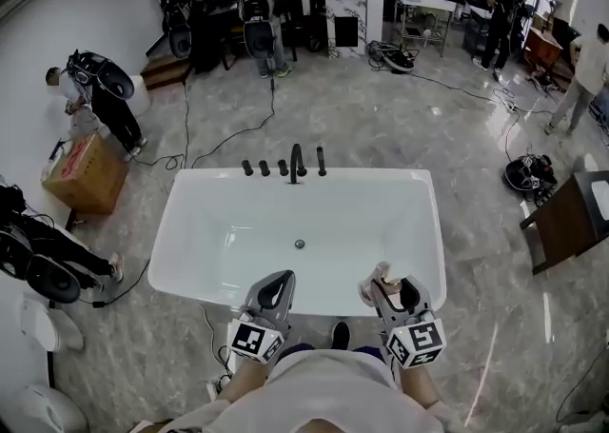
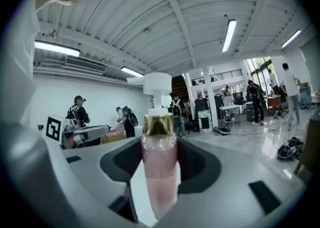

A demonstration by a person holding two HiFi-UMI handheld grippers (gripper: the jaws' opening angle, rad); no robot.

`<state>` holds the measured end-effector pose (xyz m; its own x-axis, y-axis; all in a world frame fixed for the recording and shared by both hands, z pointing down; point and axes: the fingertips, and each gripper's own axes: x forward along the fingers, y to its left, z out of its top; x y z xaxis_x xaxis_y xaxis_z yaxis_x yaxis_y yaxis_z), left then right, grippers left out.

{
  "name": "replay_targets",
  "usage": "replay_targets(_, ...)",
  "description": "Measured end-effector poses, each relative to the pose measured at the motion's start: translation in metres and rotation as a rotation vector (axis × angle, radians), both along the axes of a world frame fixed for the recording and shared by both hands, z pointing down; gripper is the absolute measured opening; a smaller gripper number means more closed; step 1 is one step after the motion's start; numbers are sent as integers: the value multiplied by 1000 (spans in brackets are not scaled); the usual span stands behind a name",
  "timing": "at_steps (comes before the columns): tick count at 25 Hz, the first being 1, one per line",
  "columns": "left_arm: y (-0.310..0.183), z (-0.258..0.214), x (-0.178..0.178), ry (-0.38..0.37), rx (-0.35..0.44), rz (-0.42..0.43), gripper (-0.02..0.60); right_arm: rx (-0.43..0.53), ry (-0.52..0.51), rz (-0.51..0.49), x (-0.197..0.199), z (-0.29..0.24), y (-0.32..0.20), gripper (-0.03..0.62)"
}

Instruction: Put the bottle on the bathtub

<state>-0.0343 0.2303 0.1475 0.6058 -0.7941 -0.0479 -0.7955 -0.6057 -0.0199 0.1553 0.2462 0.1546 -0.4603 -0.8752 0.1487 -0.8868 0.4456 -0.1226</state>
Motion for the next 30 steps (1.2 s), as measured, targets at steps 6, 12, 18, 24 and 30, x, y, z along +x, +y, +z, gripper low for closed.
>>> replay_targets(6, -41, -2, 4, -15, -28, -4, 9, -7, -7, 2, 2, -4, -35, 213)
replay_targets(12, -65, 2, 3, -20, -59, 41, 9, -22, 5, 29, -8, -5, -48, 213)
replay_targets(18, -90, 7, -7, -17, -72, 68, 9, -22, 16, 39, -21, -5, -69, 213)
replay_targets(24, -103, 29, -14, -26, -113, 68, 9, -15, 37, 32, -31, 6, -90, 213)
replay_targets(30, -131, 58, -14, -21, -166, 79, 9, -44, 63, 36, -35, 30, -116, 213)
